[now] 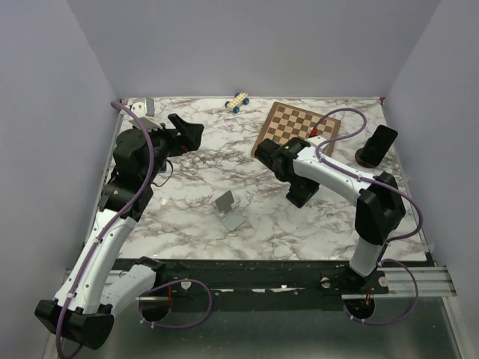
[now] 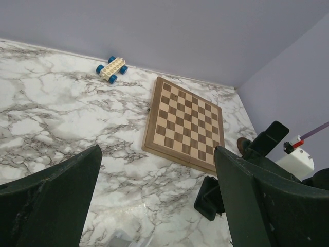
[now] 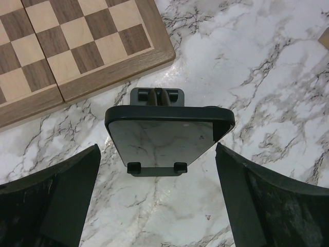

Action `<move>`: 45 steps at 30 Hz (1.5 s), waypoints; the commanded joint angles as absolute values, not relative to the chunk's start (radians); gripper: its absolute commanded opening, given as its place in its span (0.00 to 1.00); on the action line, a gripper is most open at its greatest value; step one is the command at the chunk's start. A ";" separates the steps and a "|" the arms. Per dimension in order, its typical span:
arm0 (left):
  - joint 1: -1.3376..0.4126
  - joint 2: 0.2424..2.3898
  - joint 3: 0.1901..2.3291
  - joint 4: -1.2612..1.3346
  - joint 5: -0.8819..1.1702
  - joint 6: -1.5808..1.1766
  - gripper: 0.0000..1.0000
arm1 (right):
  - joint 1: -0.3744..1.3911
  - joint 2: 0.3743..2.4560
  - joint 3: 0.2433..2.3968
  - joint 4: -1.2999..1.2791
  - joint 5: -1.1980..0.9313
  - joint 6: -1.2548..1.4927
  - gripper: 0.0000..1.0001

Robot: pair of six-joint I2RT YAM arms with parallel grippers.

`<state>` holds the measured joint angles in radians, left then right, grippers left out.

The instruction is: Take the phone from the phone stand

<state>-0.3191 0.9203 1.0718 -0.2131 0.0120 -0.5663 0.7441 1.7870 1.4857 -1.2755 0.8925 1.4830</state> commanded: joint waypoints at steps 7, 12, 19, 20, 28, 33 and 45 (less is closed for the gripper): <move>-0.319 0.919 1.077 -0.217 0.000 -0.572 0.98 | 0.732 1.817 1.502 -1.367 0.987 1.612 1.00; -0.319 0.920 1.078 -0.216 0.000 -0.574 0.98 | 0.724 1.815 1.483 -1.304 1.000 1.548 1.00; -0.319 0.923 1.078 -0.212 0.000 -0.571 0.98 | 0.707 1.819 1.478 -1.272 1.016 1.526 1.00; -0.319 0.923 1.077 -0.212 0.000 -0.571 0.98 | 0.705 1.819 1.476 -1.272 1.018 1.528 1.00; -0.319 0.926 1.077 -0.212 0.000 -0.569 0.98 | 0.699 1.830 1.456 -1.259 1.025 1.528 0.99; -0.319 0.930 1.077 -0.213 0.000 -0.572 0.98 | 0.699 1.832 1.446 -1.238 1.025 1.517 0.92; -0.319 0.938 1.080 -0.219 0.019 -0.571 0.97 | 0.699 1.819 1.433 -1.217 1.028 1.480 0.57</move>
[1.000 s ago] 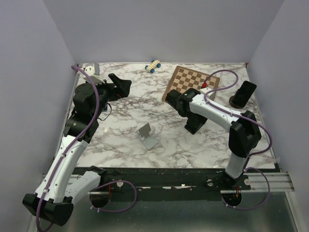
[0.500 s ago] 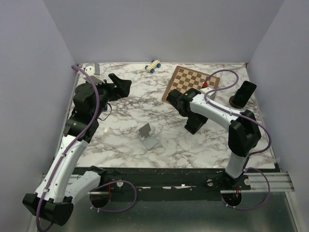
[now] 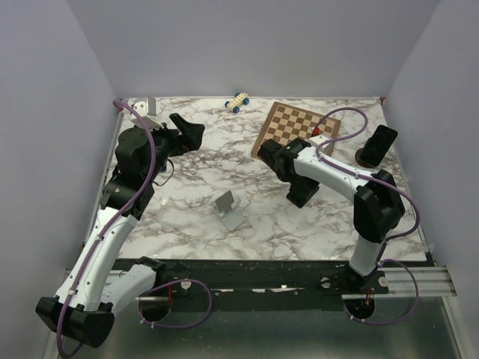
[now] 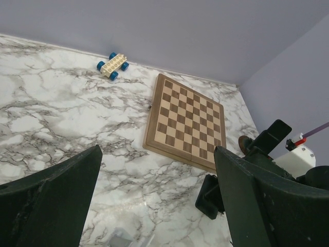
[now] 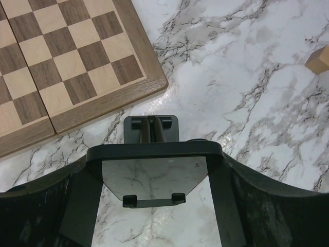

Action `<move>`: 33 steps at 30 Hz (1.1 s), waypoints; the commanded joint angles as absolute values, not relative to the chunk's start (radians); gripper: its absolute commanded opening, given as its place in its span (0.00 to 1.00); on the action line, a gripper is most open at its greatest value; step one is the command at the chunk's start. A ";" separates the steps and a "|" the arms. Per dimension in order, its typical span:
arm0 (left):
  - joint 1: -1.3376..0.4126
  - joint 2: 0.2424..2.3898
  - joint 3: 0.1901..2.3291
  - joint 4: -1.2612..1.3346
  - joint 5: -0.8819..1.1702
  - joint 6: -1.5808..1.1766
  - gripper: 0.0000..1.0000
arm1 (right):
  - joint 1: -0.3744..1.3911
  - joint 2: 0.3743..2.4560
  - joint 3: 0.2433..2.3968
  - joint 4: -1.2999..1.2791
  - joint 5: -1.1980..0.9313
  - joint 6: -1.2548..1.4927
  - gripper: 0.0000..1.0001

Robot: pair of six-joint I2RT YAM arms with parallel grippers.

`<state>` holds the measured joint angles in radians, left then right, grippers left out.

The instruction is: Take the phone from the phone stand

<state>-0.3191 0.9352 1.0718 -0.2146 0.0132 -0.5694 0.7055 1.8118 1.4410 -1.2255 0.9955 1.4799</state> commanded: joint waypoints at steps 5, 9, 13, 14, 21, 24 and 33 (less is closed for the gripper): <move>-0.319 0.946 1.078 -0.218 0.018 -0.568 0.97 | 0.702 1.810 1.491 -1.325 1.039 1.528 0.39; -0.319 0.954 1.078 -0.217 0.018 -0.564 0.97 | 0.705 1.740 1.489 -1.306 1.041 1.487 0.23; -0.319 0.963 1.075 -0.216 0.000 -0.564 0.97 | 0.704 1.643 1.460 -1.195 1.027 1.354 0.11; -0.319 0.964 1.075 -0.216 0.000 -0.564 0.96 | 0.705 1.623 1.456 -1.172 1.021 1.324 0.07; -0.319 0.984 1.075 -0.212 0.042 -0.551 0.96 | 0.705 1.437 1.377 -0.844 0.862 0.906 0.01; -0.319 0.995 1.080 -0.204 0.114 -0.548 0.96 | 0.705 1.305 1.250 -0.590 0.666 0.658 0.01; -0.326 1.000 1.028 -0.006 0.425 -0.569 0.95 | 0.703 1.296 1.351 -0.654 0.280 0.631 0.01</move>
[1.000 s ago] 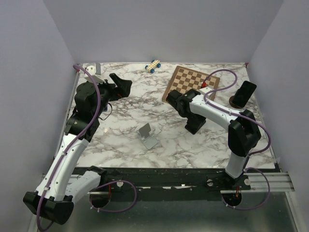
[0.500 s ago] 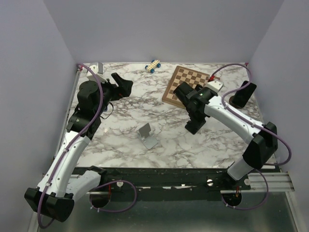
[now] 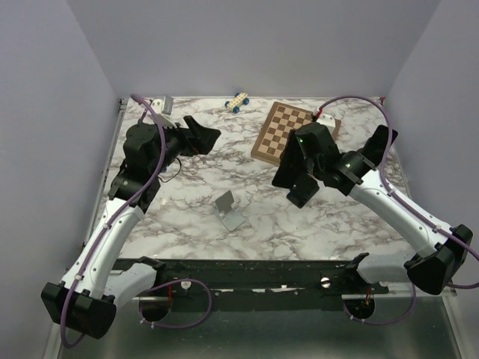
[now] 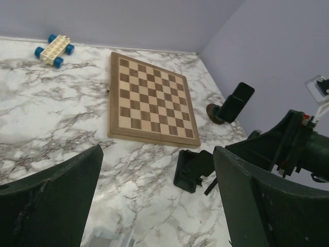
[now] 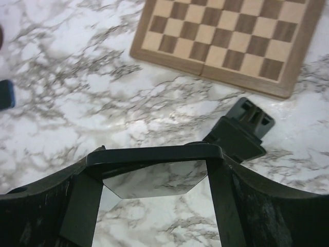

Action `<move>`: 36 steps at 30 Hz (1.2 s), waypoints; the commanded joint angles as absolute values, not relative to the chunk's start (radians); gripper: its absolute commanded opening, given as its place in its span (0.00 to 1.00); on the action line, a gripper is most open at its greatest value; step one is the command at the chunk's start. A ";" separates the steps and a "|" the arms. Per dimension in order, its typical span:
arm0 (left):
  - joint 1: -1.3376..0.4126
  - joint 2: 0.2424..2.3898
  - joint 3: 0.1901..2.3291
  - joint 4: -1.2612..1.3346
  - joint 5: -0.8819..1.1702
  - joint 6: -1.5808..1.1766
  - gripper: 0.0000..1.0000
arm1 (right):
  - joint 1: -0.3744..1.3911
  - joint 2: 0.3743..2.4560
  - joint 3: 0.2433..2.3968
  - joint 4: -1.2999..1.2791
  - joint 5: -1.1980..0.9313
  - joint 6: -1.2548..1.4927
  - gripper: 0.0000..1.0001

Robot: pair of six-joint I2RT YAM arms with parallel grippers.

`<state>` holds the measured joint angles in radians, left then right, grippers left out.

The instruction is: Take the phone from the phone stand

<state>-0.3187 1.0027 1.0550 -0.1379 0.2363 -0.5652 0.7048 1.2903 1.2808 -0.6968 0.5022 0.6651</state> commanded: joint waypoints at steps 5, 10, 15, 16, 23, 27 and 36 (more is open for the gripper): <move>-0.371 0.989 1.035 -0.052 0.469 -0.560 0.94 | 0.704 1.296 1.363 -0.649 0.203 0.675 0.01; -0.387 0.885 0.895 -0.064 0.578 -0.587 0.93 | 0.704 1.315 1.368 -0.642 0.117 0.641 0.01; -0.450 0.830 0.870 -0.221 0.646 -0.503 0.87 | 0.704 1.300 1.342 -0.603 0.061 0.594 0.01; -0.472 0.827 0.868 -0.239 0.647 -0.482 0.87 | 0.703 1.298 1.335 -0.587 0.033 0.592 0.01; -0.604 0.914 0.882 -0.285 0.534 -0.480 0.87 | 0.704 1.312 1.315 -0.522 -0.143 0.606 0.01; -0.678 0.994 0.943 -0.317 0.410 -0.480 0.79 | 0.704 1.313 1.317 -0.529 -0.158 0.617 0.01; -0.754 1.080 1.013 -0.292 0.259 -0.505 0.61 | 0.704 1.289 1.295 -0.527 -0.157 0.634 0.01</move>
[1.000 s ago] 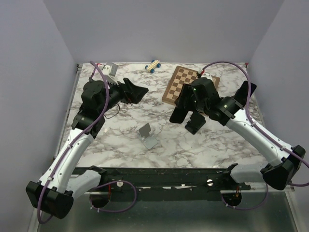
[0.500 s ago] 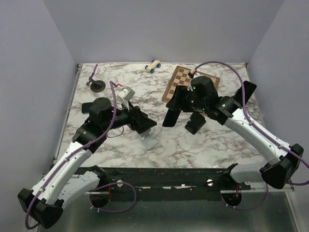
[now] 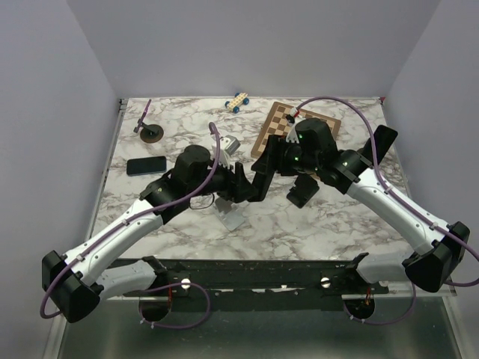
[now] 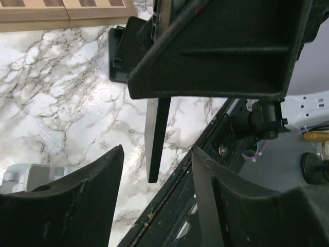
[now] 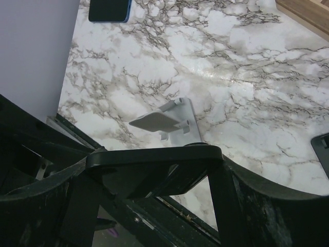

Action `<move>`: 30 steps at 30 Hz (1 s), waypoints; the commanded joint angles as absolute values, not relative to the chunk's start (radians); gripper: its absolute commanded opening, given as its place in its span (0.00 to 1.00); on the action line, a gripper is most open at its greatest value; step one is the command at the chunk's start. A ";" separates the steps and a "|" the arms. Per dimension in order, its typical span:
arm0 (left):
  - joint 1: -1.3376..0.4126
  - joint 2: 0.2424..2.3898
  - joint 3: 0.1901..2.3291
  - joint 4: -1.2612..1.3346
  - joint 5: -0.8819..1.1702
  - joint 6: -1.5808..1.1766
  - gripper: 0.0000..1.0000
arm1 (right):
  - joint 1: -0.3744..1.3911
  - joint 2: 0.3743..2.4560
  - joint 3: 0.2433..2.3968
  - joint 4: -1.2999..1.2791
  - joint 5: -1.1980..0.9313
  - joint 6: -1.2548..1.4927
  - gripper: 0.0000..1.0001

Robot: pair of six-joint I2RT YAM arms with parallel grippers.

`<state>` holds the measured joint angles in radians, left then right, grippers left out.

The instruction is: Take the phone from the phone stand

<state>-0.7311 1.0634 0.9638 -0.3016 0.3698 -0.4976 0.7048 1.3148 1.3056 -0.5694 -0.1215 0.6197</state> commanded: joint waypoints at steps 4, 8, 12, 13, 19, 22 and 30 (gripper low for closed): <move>-0.791 1.112 1.047 -0.301 0.179 -0.505 0.53 | 0.705 1.282 1.295 -0.528 -0.157 0.643 0.01; -0.854 1.160 1.120 -0.365 0.048 -0.465 0.47 | 0.704 1.276 1.295 -0.527 -0.155 0.653 0.01; -0.890 1.179 1.143 -0.361 -0.024 -0.456 0.41 | 0.704 1.271 1.289 -0.523 -0.160 0.662 0.01; -0.895 1.184 1.148 -0.358 -0.030 -0.456 0.38 | 0.704 1.270 1.286 -0.524 -0.161 0.663 0.01; -0.913 1.219 1.170 -0.359 -0.058 -0.459 0.27 | 0.703 1.255 1.277 -0.516 -0.170 0.679 0.01; -0.917 1.235 1.176 -0.359 -0.051 -0.463 0.18 | 0.704 1.253 1.271 -0.510 -0.179 0.684 0.01; -0.919 1.225 1.151 -0.325 -0.010 -0.475 0.00 | 0.703 1.252 1.265 -0.508 -0.174 0.682 0.44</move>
